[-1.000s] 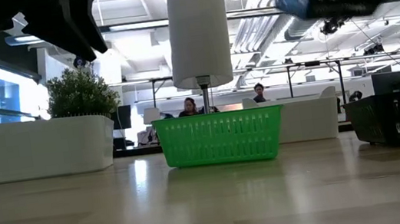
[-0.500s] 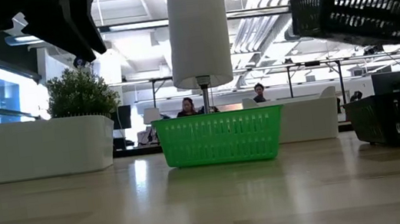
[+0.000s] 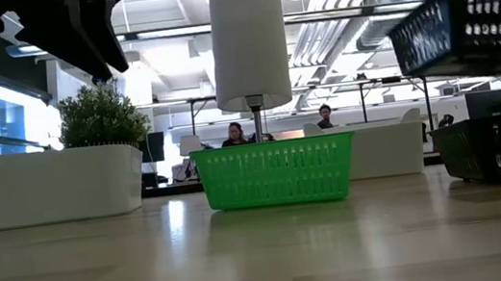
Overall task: Stack baskets by color
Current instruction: Stack the top left black bin on top of the top right black bin
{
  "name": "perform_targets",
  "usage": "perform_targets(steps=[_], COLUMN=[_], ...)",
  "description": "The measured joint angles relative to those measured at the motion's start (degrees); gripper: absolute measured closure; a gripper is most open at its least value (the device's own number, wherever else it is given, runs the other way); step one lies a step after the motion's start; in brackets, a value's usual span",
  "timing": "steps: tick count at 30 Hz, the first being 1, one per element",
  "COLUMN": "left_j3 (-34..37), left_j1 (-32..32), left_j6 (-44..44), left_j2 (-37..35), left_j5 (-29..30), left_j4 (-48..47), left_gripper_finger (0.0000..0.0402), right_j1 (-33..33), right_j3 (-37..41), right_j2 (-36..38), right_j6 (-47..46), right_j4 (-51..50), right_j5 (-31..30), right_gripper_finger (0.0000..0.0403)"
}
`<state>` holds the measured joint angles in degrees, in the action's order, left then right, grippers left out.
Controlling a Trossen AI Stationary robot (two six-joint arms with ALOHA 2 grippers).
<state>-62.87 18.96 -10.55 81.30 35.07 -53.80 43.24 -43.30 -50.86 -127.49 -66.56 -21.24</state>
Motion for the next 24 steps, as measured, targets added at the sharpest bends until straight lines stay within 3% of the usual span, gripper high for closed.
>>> perform_targets(steps=[12, 19, 24], left_j3=[0.00, 0.00, 0.00], left_j1=[2.18, 2.63, 2.62], left_j6=[-1.24, -1.31, -1.35], left_j2=[0.00, 0.00, 0.00], left_j5=[-0.42, -0.39, -0.39], left_j4=[-2.86, -2.93, -2.93], left_gripper_finger=[0.0209, 0.0218, 0.0218], right_j1=[-0.98, -0.98, -2.32], right_j3=[0.01, 0.01, 0.01], right_j2=[-4.73, -4.71, -5.21], right_j6=[-0.11, -1.01, -1.10], right_j4=[-1.49, -4.77, -3.89], right_j5=[0.49, 6.09, 6.88], right_gripper_finger=[0.0403, 0.0403, 0.0403])
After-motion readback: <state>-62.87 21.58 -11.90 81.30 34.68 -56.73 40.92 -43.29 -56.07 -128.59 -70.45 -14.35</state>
